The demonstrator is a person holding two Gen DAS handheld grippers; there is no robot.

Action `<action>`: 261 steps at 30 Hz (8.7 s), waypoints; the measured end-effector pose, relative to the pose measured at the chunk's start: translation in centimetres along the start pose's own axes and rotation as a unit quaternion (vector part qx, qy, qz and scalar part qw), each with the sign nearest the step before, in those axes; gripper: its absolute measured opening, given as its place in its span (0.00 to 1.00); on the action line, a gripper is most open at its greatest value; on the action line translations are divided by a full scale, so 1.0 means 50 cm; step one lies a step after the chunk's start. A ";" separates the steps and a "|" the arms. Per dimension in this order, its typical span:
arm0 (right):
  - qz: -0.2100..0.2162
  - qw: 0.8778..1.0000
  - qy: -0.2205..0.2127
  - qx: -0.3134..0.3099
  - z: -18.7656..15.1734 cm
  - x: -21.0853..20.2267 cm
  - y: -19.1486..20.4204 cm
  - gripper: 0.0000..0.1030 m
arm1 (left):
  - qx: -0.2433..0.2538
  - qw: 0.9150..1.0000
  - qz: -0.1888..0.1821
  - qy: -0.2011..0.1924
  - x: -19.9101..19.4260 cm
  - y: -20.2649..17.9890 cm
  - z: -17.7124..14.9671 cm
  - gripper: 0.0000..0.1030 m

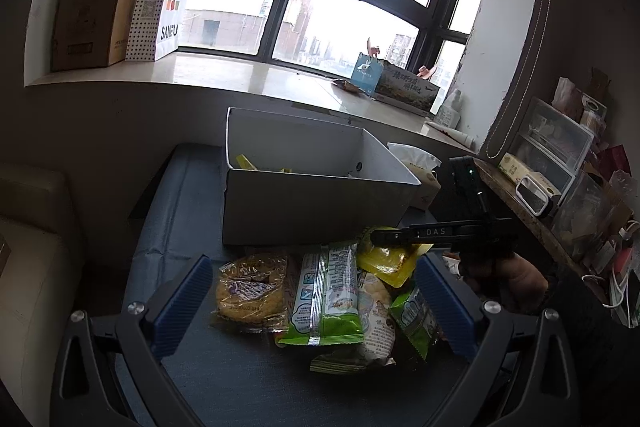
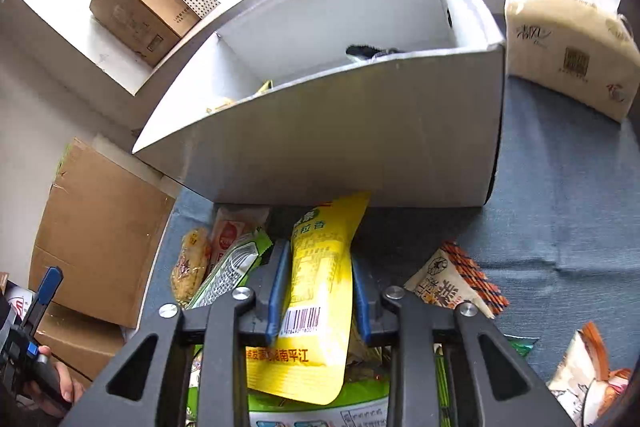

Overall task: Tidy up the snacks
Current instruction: 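Grasp the yellow sauce pouch with the right gripper while the left grasps a green wafer pack, then lower the wafer pack and yellow pouch into the box and release both, then move both tools back over the remaining snacks, then grasp a green wafer pack with the right gripper while the left grasps the round cookie pack, then place the cookie pack and wafer pack into the box and open both grippers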

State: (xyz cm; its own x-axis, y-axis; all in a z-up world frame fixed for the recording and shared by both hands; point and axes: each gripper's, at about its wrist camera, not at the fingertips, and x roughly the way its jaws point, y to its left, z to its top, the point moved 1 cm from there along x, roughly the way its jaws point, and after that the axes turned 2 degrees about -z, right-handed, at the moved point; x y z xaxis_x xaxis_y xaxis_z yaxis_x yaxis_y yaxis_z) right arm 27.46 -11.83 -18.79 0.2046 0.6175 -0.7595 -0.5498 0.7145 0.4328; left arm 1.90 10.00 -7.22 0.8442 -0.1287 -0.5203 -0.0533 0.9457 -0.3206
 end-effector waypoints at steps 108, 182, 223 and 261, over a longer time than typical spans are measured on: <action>-0.037 0.956 -0.269 -0.111 0.080 -0.332 0.147 1.00 | 0.153 0.988 -0.021 0.025 0.185 -0.104 0.207 1.00; -0.083 0.845 0.105 -0.518 -0.146 -0.038 0.119 0.71 | 0.041 0.997 -0.037 0.053 0.056 -0.018 -0.055 1.00; 0.066 0.973 -0.213 -0.060 -0.203 -0.347 0.055 0.72 | 0.028 0.998 0.007 0.064 0.169 0.084 -0.012 0.76; 0.017 0.987 -0.155 0.033 0.350 -0.057 0.067 1.00 | 0.006 0.995 0.056 0.083 0.490 0.090 0.342 1.00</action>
State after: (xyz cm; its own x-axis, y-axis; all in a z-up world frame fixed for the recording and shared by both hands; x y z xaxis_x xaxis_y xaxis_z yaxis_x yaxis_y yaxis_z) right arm 39.19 -5.43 -6.69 0.4311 0.7048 -0.5635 -0.5078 0.7057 0.4942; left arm 31.48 16.20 -7.88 0.7334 -0.0689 -0.6763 -0.1348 0.9604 -0.2440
